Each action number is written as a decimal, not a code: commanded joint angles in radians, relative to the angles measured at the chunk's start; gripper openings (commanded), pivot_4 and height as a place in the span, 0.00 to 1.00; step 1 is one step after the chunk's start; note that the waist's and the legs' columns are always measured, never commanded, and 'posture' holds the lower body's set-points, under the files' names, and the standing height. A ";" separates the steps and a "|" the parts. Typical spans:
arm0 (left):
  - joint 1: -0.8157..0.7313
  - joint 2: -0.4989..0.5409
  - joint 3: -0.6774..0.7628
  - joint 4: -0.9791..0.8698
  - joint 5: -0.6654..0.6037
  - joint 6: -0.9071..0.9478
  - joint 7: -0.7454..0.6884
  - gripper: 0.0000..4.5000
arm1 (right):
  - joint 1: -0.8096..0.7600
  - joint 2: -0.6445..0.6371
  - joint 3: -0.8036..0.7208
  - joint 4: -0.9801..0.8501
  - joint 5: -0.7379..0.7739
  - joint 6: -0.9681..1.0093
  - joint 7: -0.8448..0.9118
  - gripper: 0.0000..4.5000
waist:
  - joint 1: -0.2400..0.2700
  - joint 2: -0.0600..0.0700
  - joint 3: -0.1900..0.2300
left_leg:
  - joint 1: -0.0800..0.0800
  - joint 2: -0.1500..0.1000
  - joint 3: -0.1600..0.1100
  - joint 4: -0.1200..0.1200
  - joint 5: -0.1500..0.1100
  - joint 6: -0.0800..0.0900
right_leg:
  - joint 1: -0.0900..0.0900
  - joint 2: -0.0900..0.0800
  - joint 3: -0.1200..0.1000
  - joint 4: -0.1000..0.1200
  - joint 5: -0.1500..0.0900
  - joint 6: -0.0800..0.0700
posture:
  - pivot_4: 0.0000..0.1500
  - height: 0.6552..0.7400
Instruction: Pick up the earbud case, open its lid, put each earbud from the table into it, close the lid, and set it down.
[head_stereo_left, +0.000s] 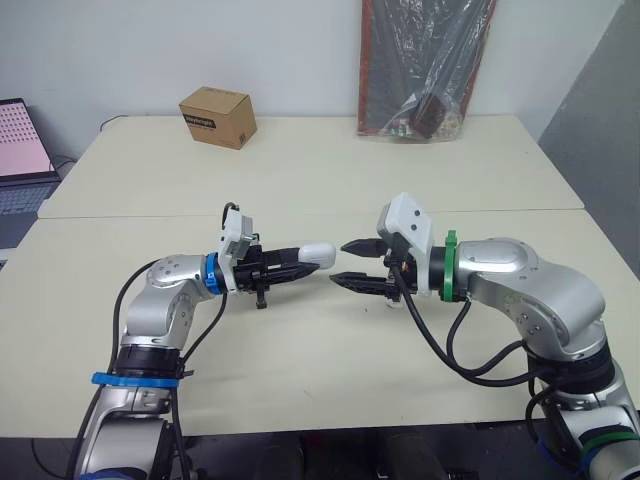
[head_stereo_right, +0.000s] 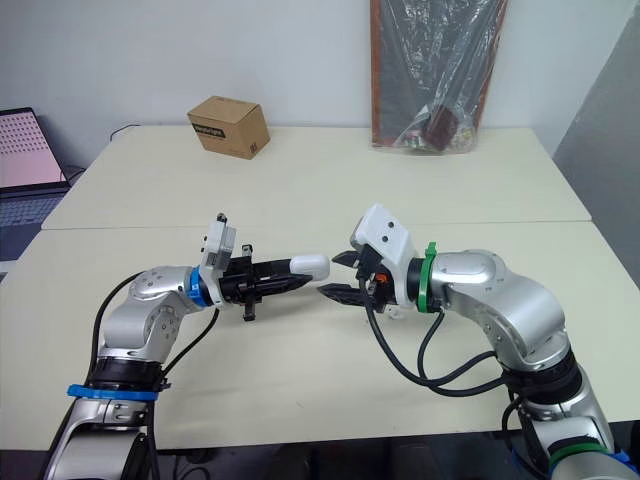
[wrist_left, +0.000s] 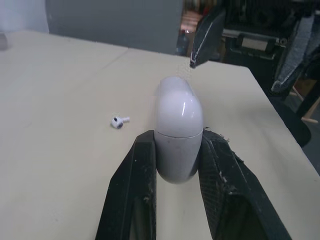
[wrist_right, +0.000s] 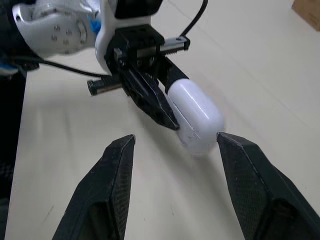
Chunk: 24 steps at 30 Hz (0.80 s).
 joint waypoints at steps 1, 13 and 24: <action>0.010 -0.029 0.030 -0.008 -0.035 -0.044 0.012 0.19 | 0.009 0.019 -0.014 -0.007 -0.037 -0.060 -0.051 0.59 | 0.000 0.000 0.000 | 0.000 0.000 0.000 0.000 0.000 0.000 | 0.000 0.000 0.000 0.000 0.000 0.000 | 1.00 1.00; 0.014 -0.051 0.020 0.054 -0.036 -0.125 -0.037 0.19 | 0.018 0.038 -0.012 0.023 -0.041 -0.068 -0.095 0.59 | 0.000 0.000 0.000 | 0.001 0.000 0.000 0.000 0.000 0.000 | 0.001 0.000 0.000 0.000 0.000 0.000 | 1.00 1.00; -0.020 -0.046 0.010 0.081 -0.057 -0.093 -0.123 0.19 | 0.013 0.037 0.013 0.051 -0.053 -0.072 -0.100 0.59 | -0.001 0.000 0.000 | 0.001 0.000 0.000 0.000 0.000 0.000 | 0.001 0.000 0.000 0.000 0.000 0.000 | 1.00 1.00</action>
